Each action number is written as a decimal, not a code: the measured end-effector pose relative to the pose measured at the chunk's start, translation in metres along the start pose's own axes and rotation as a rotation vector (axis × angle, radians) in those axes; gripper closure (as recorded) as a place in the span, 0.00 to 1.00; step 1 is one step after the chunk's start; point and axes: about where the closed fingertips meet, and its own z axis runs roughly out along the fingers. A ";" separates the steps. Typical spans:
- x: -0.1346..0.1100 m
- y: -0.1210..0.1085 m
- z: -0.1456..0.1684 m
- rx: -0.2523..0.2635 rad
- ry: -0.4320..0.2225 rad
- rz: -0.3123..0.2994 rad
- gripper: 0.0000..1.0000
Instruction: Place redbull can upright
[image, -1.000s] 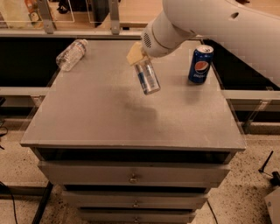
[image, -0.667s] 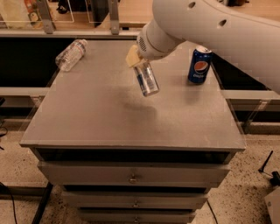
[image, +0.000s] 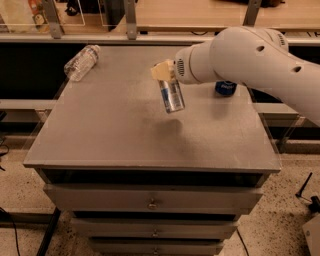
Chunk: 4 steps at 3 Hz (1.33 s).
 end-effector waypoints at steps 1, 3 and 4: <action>0.001 -0.003 0.005 0.022 0.040 -0.018 1.00; -0.029 -0.005 0.005 -0.002 0.054 -0.073 1.00; -0.044 -0.010 0.005 -0.098 -0.005 -0.049 1.00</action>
Offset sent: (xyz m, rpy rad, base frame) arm 0.0283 0.0025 0.0288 -0.1312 -0.0010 0.0363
